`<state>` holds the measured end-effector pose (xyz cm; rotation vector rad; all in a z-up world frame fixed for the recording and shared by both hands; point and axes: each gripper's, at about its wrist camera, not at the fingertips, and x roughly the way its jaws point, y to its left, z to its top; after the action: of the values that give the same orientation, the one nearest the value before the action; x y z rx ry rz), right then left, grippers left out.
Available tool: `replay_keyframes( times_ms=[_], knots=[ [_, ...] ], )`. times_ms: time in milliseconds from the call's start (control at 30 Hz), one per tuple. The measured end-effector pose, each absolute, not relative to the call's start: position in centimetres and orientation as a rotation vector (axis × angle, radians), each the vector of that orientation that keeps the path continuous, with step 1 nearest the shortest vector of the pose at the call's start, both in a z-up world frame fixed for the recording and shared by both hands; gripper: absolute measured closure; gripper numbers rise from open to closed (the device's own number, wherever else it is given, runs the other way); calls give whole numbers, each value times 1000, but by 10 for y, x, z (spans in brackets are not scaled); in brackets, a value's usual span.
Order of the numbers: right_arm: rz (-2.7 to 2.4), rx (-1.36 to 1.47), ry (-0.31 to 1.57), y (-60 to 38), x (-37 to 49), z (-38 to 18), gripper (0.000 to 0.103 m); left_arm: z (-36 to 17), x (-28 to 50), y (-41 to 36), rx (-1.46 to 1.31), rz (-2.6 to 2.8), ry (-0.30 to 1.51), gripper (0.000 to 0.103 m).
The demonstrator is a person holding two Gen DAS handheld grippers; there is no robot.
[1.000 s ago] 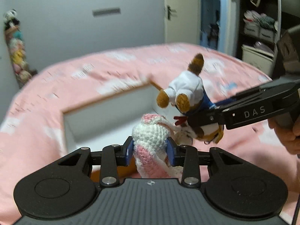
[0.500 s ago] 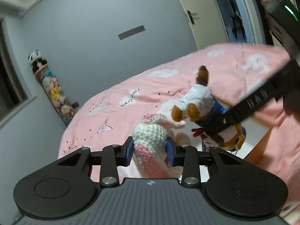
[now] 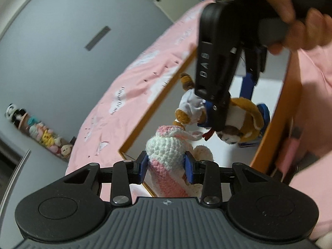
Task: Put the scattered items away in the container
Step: 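Lift the bunny and duck plush with both grippers over the orange box, then lower both plushes into the box and open both grippers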
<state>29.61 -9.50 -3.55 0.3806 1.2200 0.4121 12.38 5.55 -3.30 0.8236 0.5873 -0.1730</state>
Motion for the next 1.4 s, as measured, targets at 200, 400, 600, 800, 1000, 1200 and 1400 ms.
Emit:
replay_keyframes(
  times_ms=[200, 400, 600, 800, 1000, 1200, 1400],
  knots=[
    [392, 371, 1331, -88, 308, -56, 46, -49, 129, 60, 857, -312, 672, 59],
    [405, 346, 1397, -82, 319, -69, 41, -48, 150, 80, 755, -439, 785, 52],
    [446, 310, 1418, -80, 329, -67, 39, -33, 159, 92, 549, -527, 904, 52],
    [516, 226, 1399, -82, 329, -54, 37, -29, 184, 100, 340, -520, 1024, 52],
    [539, 178, 1377, -80, 338, -55, 37, -25, 220, 107, 152, -440, 1127, 52],
    [576, 159, 1371, -85, 332, -58, 38, -30, 231, 91, 220, -402, 1142, 52],
    [621, 124, 1370, -79, 327, -64, 38, -53, 212, 79, 372, -365, 1170, 51]
  ],
)
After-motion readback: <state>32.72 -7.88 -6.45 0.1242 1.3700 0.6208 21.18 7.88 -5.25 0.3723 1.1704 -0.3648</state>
